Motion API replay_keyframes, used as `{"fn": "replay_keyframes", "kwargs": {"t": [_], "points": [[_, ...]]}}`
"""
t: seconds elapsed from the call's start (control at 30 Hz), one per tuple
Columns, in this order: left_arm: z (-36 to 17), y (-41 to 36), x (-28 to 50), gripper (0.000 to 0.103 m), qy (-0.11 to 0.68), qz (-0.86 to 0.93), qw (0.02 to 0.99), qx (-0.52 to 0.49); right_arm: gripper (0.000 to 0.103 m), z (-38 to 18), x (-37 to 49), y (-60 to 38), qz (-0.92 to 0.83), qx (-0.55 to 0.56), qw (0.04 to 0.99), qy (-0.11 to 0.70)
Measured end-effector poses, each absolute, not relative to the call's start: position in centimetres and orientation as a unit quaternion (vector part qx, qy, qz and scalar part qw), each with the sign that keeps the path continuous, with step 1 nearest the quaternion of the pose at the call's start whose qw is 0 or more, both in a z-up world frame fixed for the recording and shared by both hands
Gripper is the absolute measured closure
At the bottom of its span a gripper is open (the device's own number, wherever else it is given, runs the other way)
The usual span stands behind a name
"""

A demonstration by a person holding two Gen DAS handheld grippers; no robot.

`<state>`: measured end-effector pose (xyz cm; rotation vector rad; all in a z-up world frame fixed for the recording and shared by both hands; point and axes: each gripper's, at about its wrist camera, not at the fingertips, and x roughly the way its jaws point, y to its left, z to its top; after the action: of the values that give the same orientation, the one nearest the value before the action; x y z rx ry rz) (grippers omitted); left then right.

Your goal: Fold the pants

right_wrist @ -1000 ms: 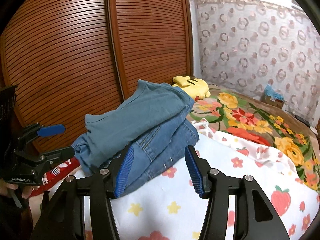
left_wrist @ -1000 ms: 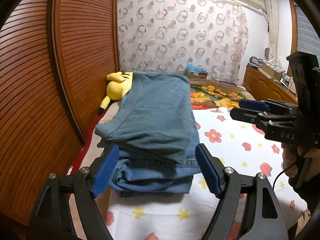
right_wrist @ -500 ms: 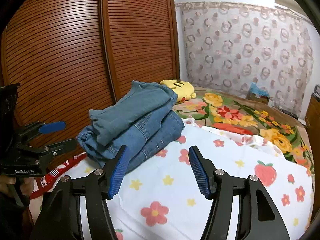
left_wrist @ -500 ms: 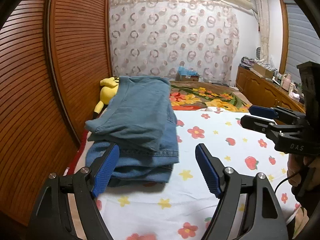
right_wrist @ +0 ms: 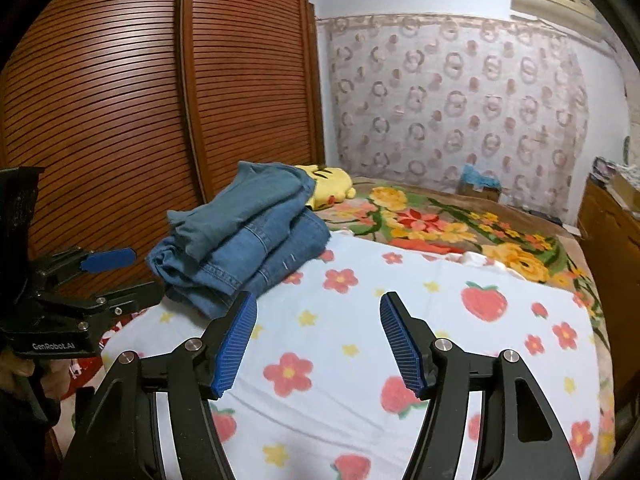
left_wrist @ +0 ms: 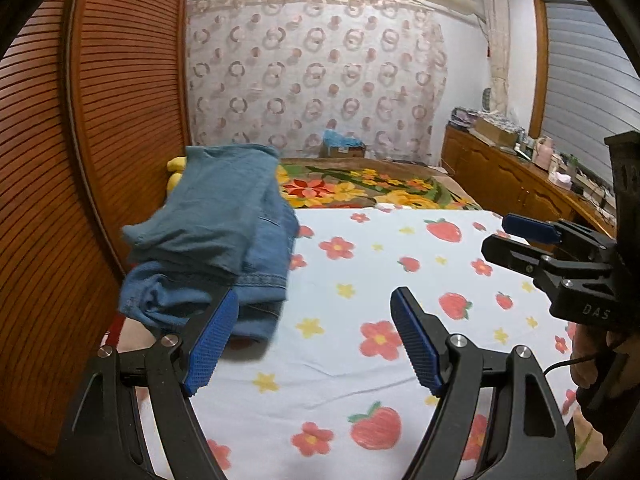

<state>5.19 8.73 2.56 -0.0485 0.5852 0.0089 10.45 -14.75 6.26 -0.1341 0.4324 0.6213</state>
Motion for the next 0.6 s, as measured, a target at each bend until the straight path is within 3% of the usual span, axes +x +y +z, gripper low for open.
{"fn": "replay_keyframes", "kwargs": {"t": [0.6], "points": [[3.0,1.2,3.3,0.024,0.282,-0.057,0.958,-0.003,0.027,6.7,3.3,-19.7,0.199,-0.032,0.956,0.214]]}}
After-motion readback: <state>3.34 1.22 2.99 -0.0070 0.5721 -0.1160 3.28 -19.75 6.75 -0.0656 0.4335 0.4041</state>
